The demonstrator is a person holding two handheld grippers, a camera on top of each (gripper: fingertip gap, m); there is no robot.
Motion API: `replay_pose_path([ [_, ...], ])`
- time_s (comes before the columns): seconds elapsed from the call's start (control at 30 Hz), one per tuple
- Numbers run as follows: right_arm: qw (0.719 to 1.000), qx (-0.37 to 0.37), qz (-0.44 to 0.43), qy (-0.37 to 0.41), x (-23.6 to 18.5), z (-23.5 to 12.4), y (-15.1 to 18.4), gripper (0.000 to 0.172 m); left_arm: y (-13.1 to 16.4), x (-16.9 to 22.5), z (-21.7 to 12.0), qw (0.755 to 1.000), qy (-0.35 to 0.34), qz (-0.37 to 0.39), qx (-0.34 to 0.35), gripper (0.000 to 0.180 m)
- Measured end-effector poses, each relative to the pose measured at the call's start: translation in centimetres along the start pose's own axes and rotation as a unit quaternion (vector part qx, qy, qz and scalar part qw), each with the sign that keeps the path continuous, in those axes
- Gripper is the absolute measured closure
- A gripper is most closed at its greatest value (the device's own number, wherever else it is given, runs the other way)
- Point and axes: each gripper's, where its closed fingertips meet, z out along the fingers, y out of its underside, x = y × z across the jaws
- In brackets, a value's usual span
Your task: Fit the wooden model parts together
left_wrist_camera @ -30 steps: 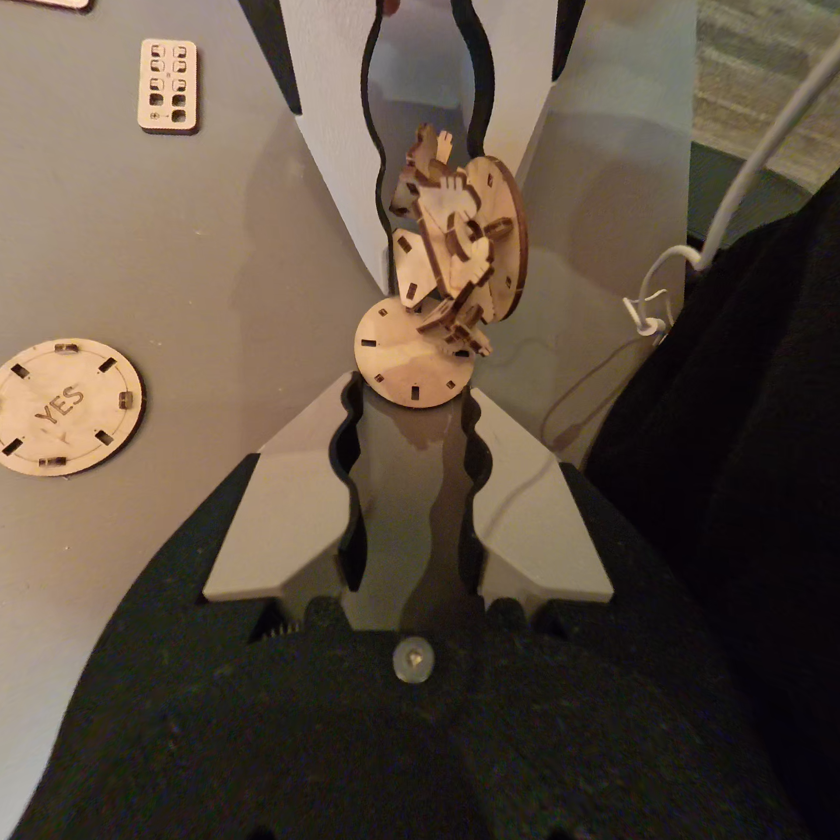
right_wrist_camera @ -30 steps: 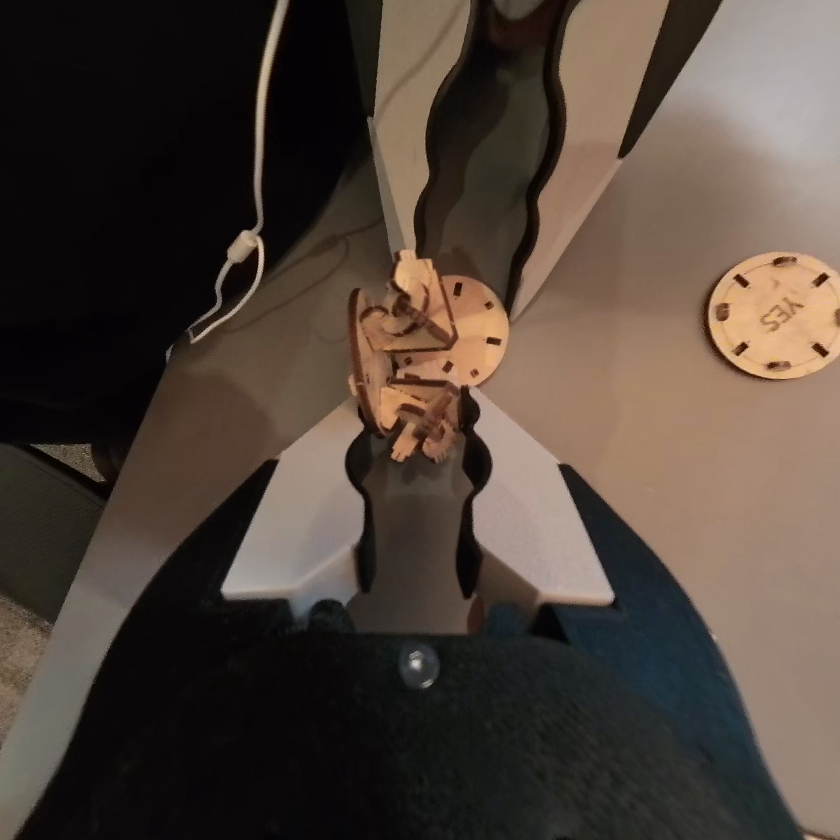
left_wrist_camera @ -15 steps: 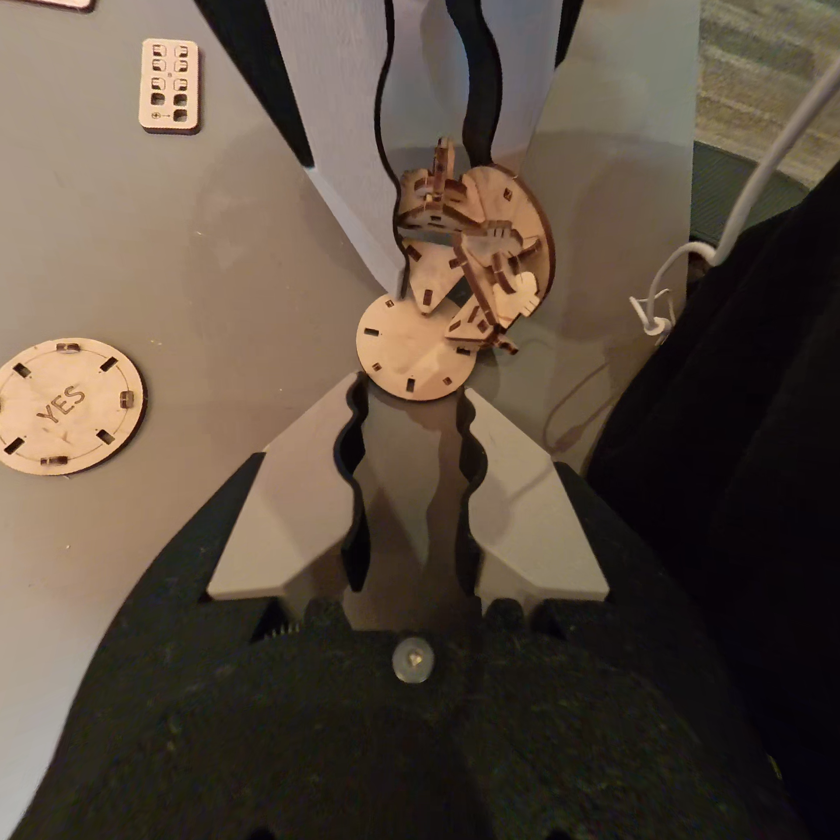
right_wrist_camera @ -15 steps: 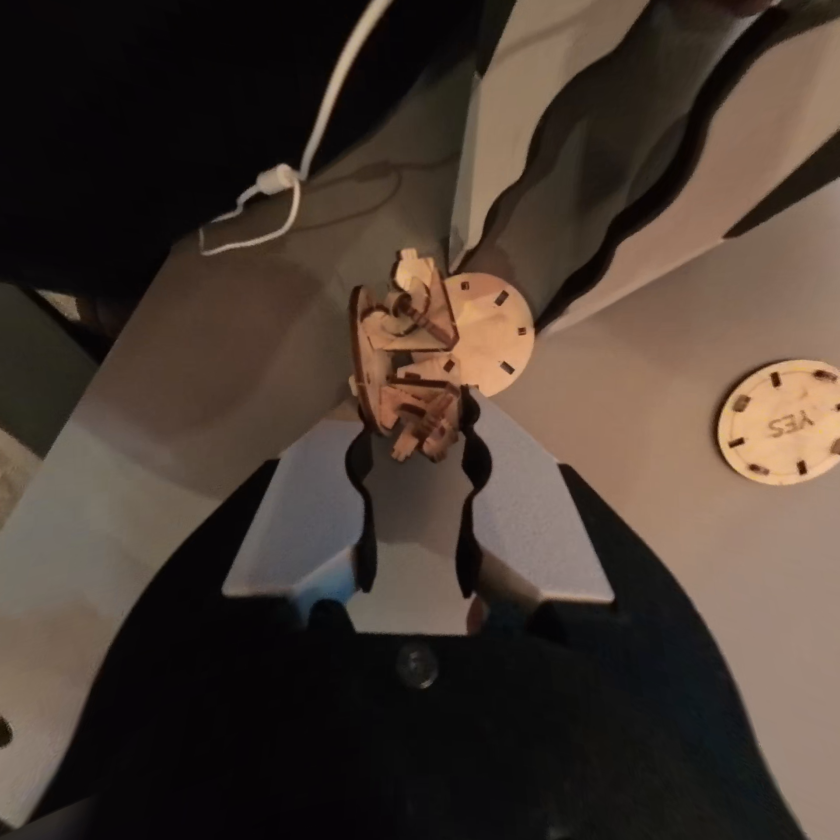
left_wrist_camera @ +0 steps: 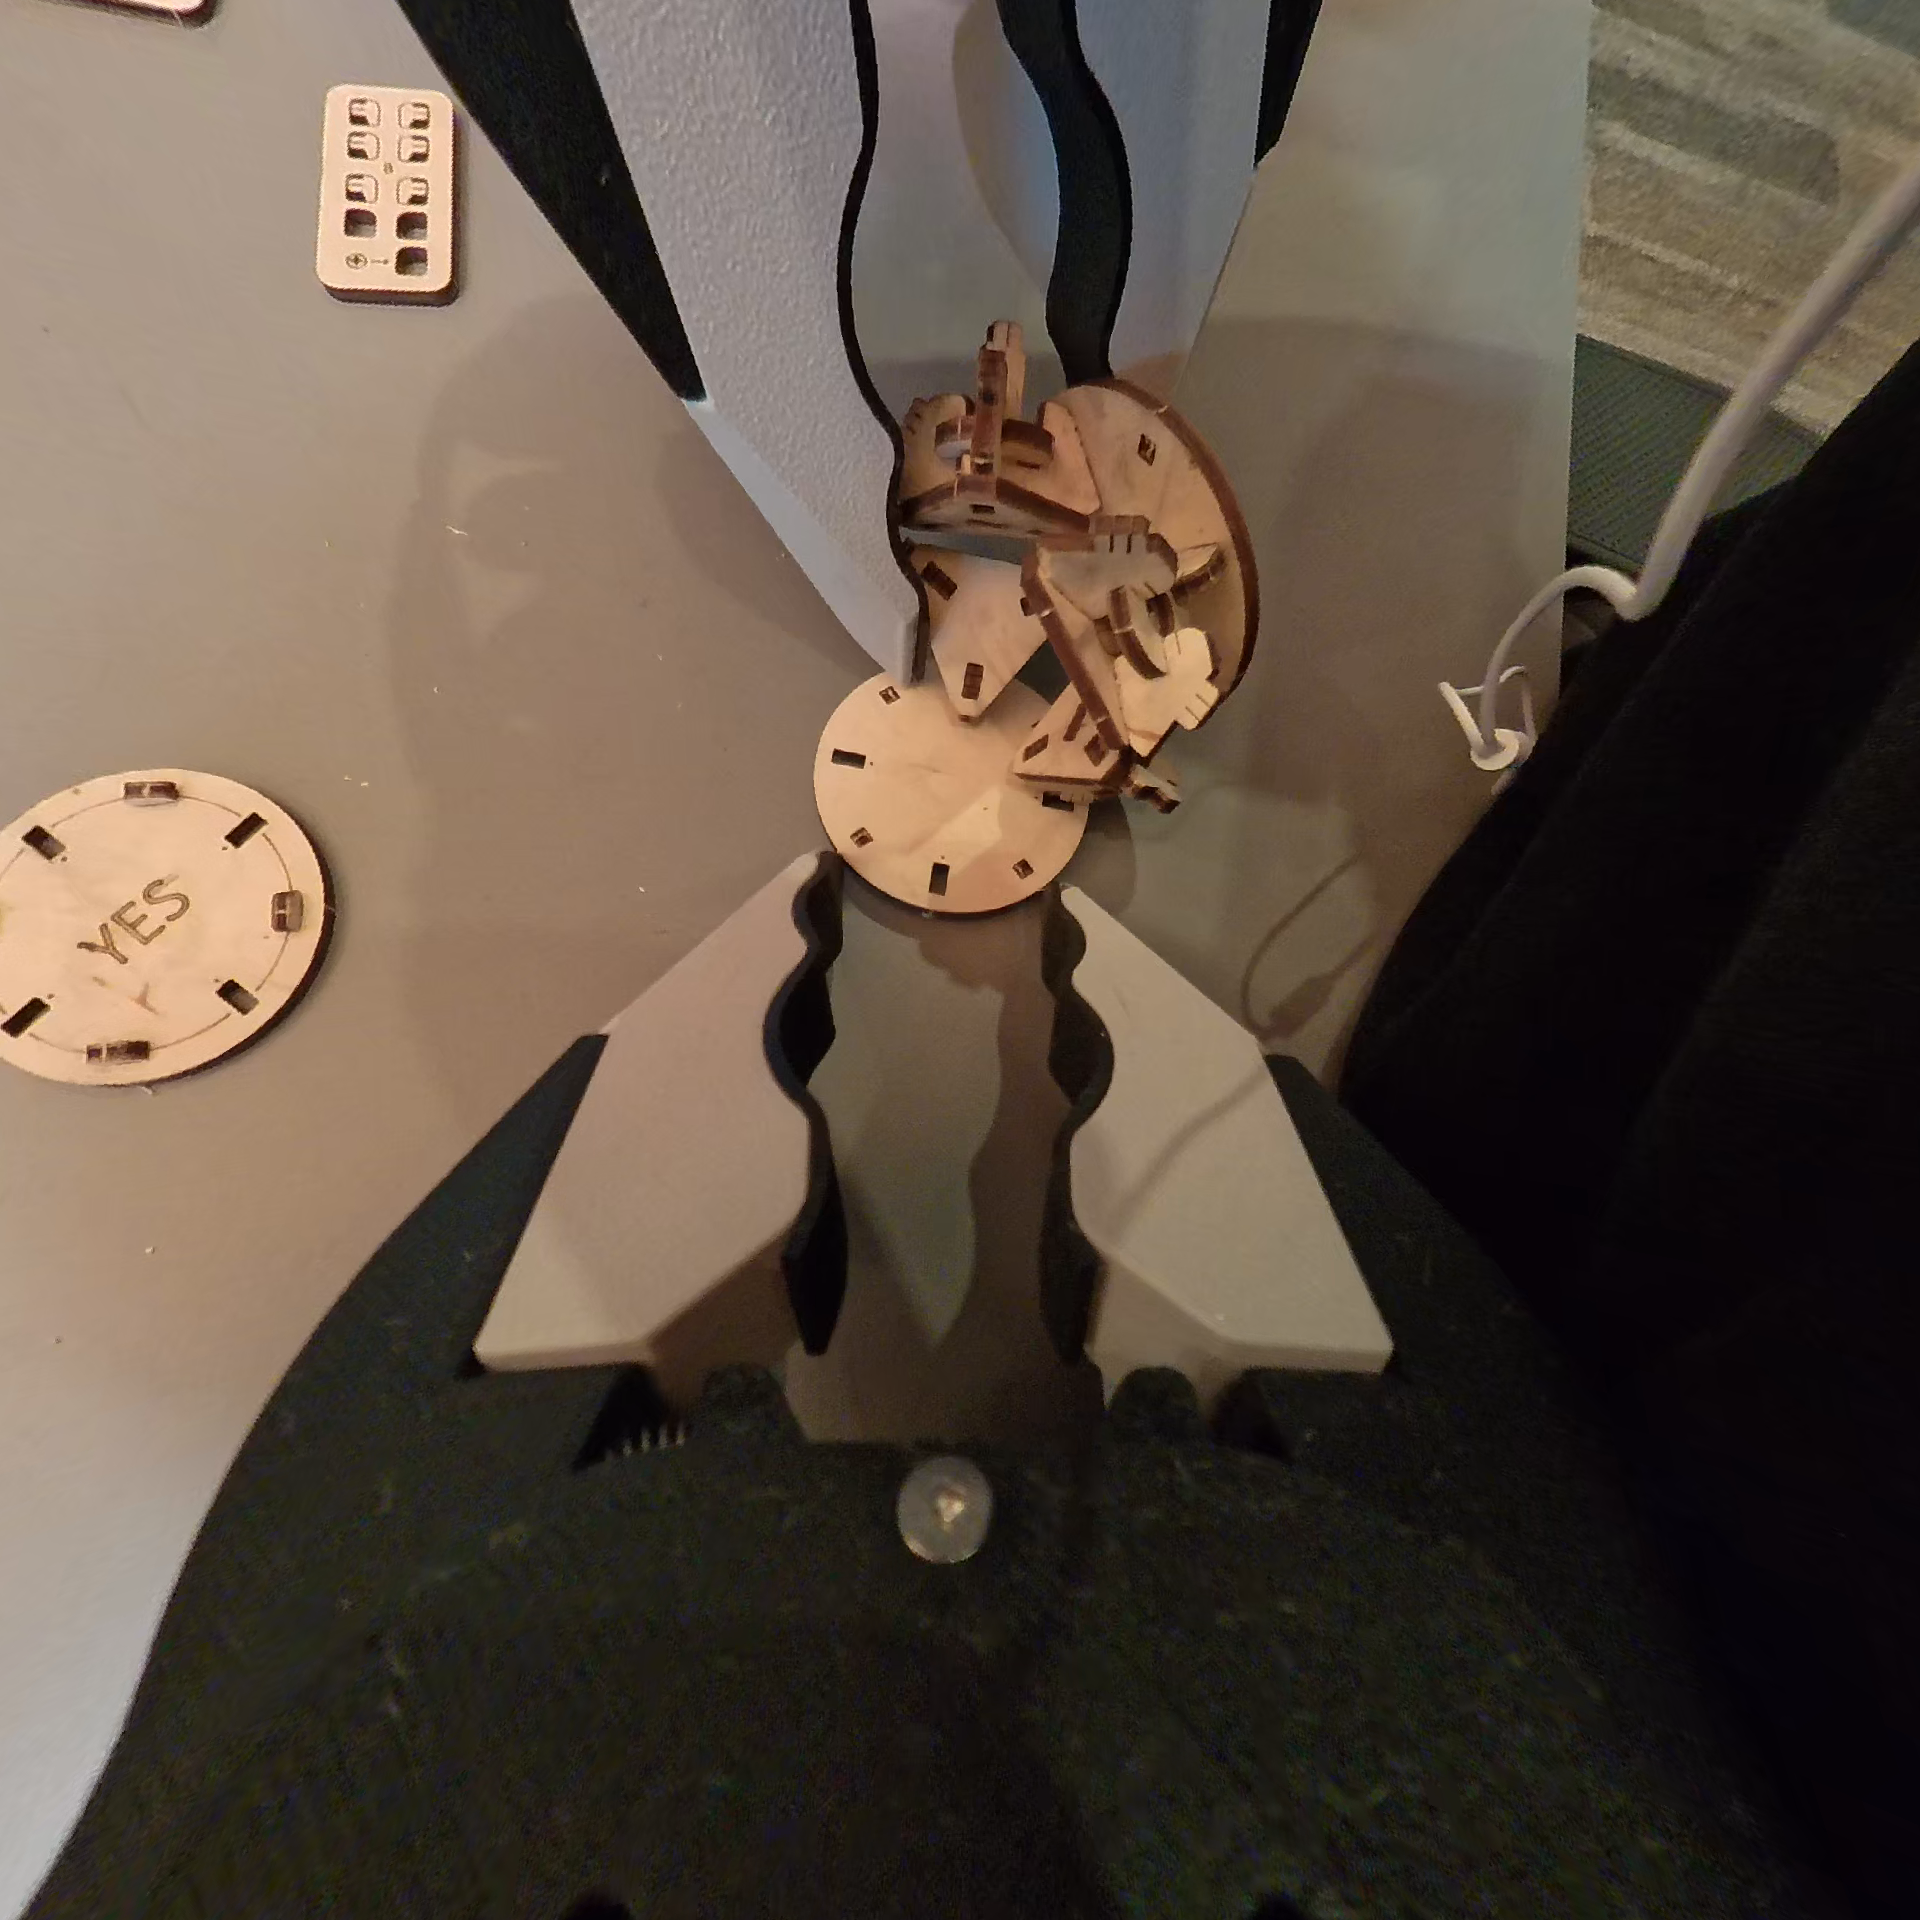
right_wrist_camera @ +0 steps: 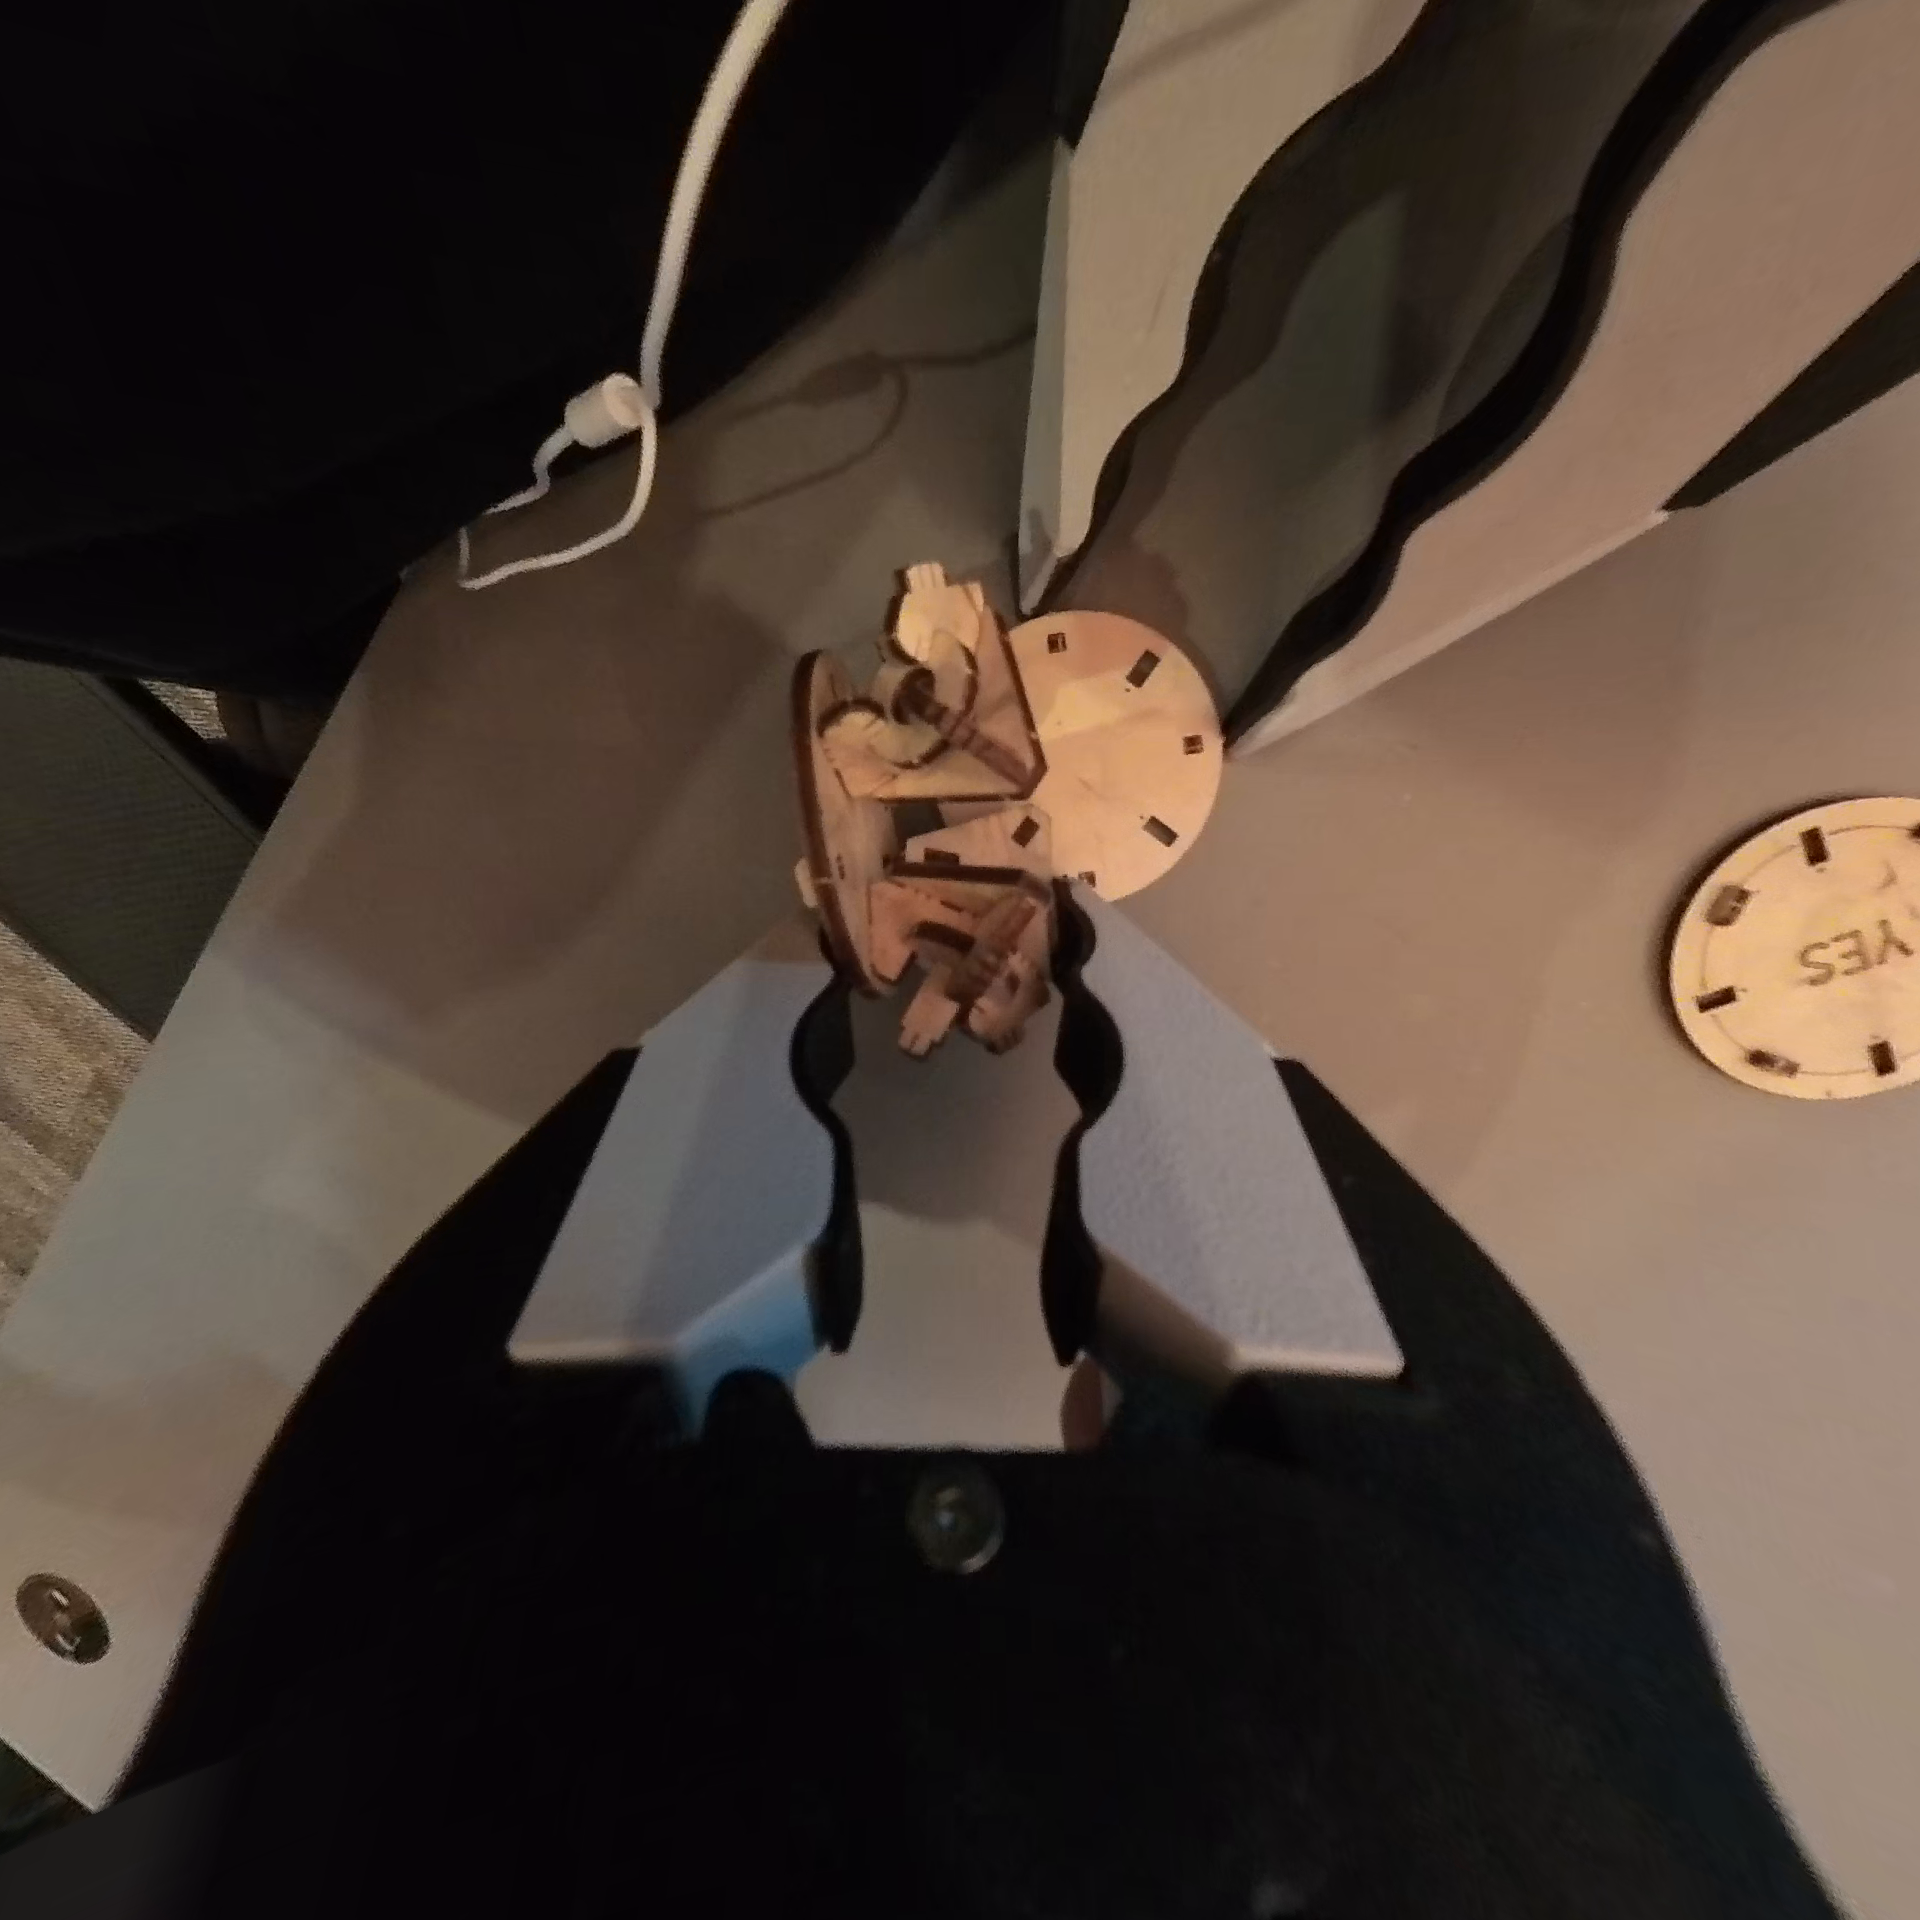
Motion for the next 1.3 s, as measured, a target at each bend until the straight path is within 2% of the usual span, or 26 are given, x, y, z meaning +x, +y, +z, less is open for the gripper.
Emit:
replay_pose_path([
  [0.13, 1.000, -0.002, 0.001, 0.002, 0.0, 0.0, 0.0, 0.137, -0.3, 0.0, -0.5, 1.000, -0.006, 0.005, 0.018, 0.150],
  [0.2, 1.000, -0.003, 0.004, 0.003, 0.0, 0.0, 0.0, 0.137, -1.0, -0.1, -1.3, 0.999, -0.011, 0.004, 0.051, 0.162],
  [0.3, 1.000, -0.009, 0.003, 0.004, 0.0, 0.0, 0.0, 0.137, -1.7, 0.9, -1.8, 0.997, 0.018, 0.003, 0.080, 0.168],
  [0.37, 1.000, -0.013, 0.004, 0.004, 0.0, 0.0, 0.0, 0.137, -1.6, 1.4, -1.5, 0.997, 0.029, -0.001, 0.073, 0.158],
  [0.43, 1.000, -0.015, 0.005, 0.003, 0.0, 0.0, 0.0, 0.137, -1.3, 1.1, -1.2, 0.998, 0.023, -0.008, 0.060, 0.141],
  [0.6, 1.000, -0.022, 0.008, 0.004, 0.0, 0.0, 0.0, 0.137, -1.7, 2.2, -1.2, 0.992, 0.088, -0.051, 0.072, 0.144],
  [0.67, 1.000, -0.027, 0.009, 0.007, 0.0, 0.0, 0.0, 0.137, -1.5, 1.8, -0.7, 0.993, 0.079, -0.065, 0.057, 0.142],
  [0.9, 0.999, -0.025, 0.008, 0.023, 0.0, 0.1, 0.0, 0.137, -1.7, 0.1, -0.5, 0.990, 0.060, -0.109, 0.063, 0.108],
  [1.03, 0.999, -0.035, 0.002, 0.030, 0.0, 0.1, 0.0, 0.137, -1.8, 0.0, -0.7, 0.986, 0.080, -0.131, 0.070, 0.109],
  [1.3, 0.998, -0.056, -0.008, 0.038, 0.1, 0.1, -0.1, 0.137, -1.5, 0.7, -0.5, 0.988, 0.090, -0.113, 0.056, 0.118],
])
